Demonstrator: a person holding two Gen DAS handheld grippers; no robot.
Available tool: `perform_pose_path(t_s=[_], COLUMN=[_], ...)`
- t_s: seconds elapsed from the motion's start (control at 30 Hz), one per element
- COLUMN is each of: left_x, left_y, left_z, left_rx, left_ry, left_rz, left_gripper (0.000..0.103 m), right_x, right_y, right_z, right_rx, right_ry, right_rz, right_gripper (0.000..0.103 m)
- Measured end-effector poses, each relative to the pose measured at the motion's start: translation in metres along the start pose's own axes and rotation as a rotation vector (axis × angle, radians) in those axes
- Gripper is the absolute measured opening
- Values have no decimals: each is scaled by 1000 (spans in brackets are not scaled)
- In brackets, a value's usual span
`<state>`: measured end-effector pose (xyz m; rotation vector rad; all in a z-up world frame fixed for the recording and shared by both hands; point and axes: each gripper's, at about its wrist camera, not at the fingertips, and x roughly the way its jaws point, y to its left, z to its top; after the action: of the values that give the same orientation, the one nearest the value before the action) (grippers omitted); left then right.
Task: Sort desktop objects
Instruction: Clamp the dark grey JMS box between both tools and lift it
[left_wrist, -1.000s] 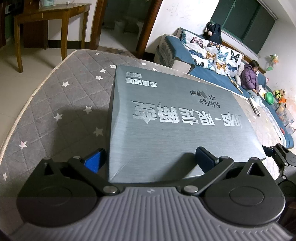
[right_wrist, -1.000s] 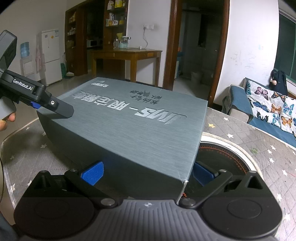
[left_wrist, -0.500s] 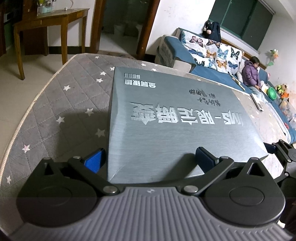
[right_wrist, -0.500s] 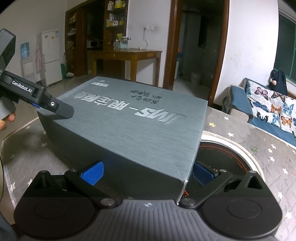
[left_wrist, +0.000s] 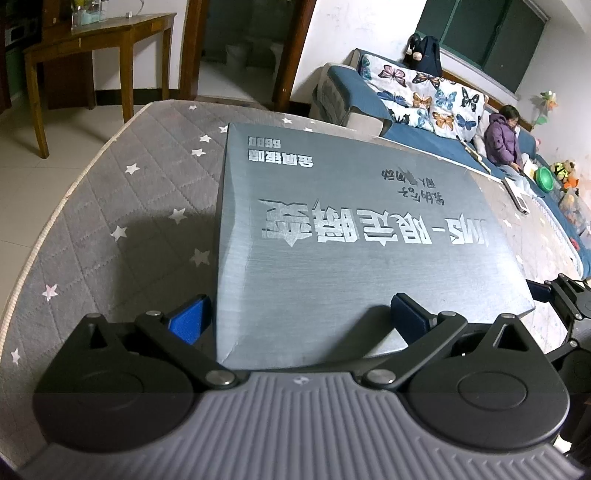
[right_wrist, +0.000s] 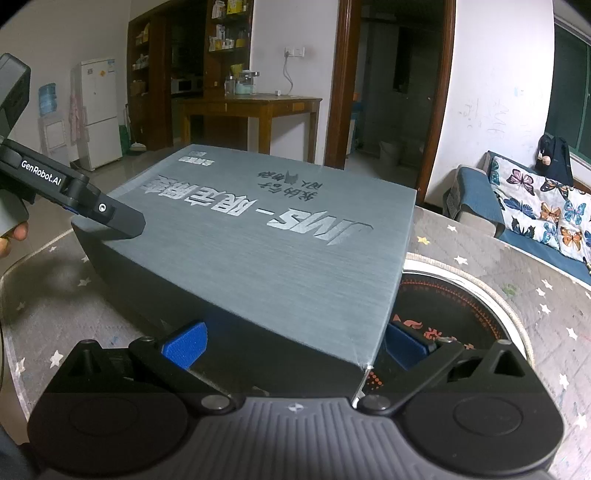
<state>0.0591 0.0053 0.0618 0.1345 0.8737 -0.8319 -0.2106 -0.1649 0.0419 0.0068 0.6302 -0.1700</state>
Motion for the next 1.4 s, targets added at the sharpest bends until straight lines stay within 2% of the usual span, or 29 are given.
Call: perform_pose_path(t_s=[1.4], left_x=[25], left_y=[9], left_z=[0], left_rx=[-1], left_ry=[30], left_rz=[2], left_gripper=[102], right_x=[7], right_y=[3], right_z=[-3], right_rx=[11], right_ry=[22], right_rz=[8], right_gripper=[103])
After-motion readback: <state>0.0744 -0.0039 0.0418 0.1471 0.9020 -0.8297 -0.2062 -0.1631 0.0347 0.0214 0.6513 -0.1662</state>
